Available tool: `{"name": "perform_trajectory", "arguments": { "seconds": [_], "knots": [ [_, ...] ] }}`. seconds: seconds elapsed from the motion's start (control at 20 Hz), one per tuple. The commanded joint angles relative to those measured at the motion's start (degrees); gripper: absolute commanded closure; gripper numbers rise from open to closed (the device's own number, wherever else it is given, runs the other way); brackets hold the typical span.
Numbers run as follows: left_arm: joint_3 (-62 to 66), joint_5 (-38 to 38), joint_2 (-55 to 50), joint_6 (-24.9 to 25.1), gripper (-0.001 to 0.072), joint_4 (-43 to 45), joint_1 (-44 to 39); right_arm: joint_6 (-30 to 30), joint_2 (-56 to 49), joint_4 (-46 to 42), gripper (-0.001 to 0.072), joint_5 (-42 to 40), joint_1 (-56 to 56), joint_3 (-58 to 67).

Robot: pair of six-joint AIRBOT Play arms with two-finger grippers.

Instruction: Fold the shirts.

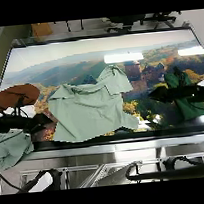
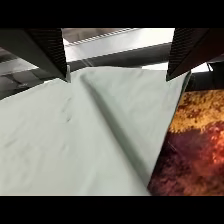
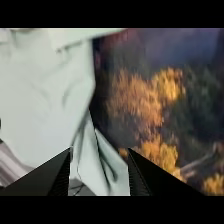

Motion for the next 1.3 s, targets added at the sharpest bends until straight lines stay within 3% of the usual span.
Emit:
{"name": "perform_trajectory", "arguments": {
  "seconds": [0.0, 0.3, 0.35, 0.4, 0.45, 0.55, 0.6, 0.65, 0.7, 0.85, 1.0, 1.05, 1.1, 1.25],
  "knots": [
    [-12.31, 6.97, 3.26, 1.38, 0.0034, 0.42, 1.01, -0.04, 1.60, -1.01, 0.0297, 0.98, -0.85, -7.82],
    [-15.15, 11.41, -4.48, 5.33, 0.0035, -4.37, -1.31, -2.64, 1.14, -1.01, 0.0294, -1.33, 0.83, -14.91],
    [-14.01, 11.43, -6.47, 5.51, 0.0063, -4.39, -2.21, -2.64, 0.57, -1.01, 0.0292, -1.88, 2.03, -15.32],
    [-12.33, 11.13, -8.41, 5.55, 0.0190, -4.37, -3.28, -2.64, -0.20, -1.01, 0.0292, -2.08, 3.41, -15.34],
    [-10.60, 10.16, -9.81, 5.53, 0.0223, -4.46, -4.13, -2.62, -0.96, -1.03, 0.0291, -2.40, 4.92, -15.34],
    [-7.26, 7.76, -11.13, 5.53, 0.0225, -4.46, -5.81, -2.60, -2.67, -1.01, 0.0224, -3.93, 8.35, -15.34],
    [-5.81, 7.21, -11.13, 5.51, 0.0234, -4.44, -6.69, -2.58, -3.65, -1.01, 0.0225, -5.09, 10.01, -15.34],
    [-4.85, 7.02, -11.10, 5.46, 0.0392, -4.50, -7.41, -2.56, -4.66, -0.98, 0.0224, -6.16, 11.56, -15.34],
    [-4.46, 6.93, -11.10, 5.51, 0.0486, -4.46, -8.13, -2.56, -5.70, -0.98, 0.0224, -6.86, 13.00, -15.34],
    [-3.82, 5.01, -11.10, 5.81, 0.0482, -4.31, -8.83, -2.56, -8.26, -0.94, 0.0225, -7.06, 16.26, -15.34],
    [1.16, -2.40, -10.45, 6.16, 0.0458, -4.37, -6.84, -3.48, -8.22, 1.31, 0.0227, -7.02, 16.63, -15.32],
    [2.93, -4.37, -9.40, 5.64, 0.0278, -4.31, -5.51, -3.67, -8.22, 1.70, 0.0228, -7.08, 16.61, -15.30],
    [4.42, -5.38, -8.26, 4.59, 0.0147, -3.98, -3.96, -3.67, -8.26, 2.12, 0.0230, -7.26, 16.63, -15.30],
    [4.70, -1.97, -3.67, 4.63, 0.0143, -2.12, 1.09, -3.72, -8.24, 2.71, 0.0253, -7.89, 16.63, -15.30]
  ]
}}
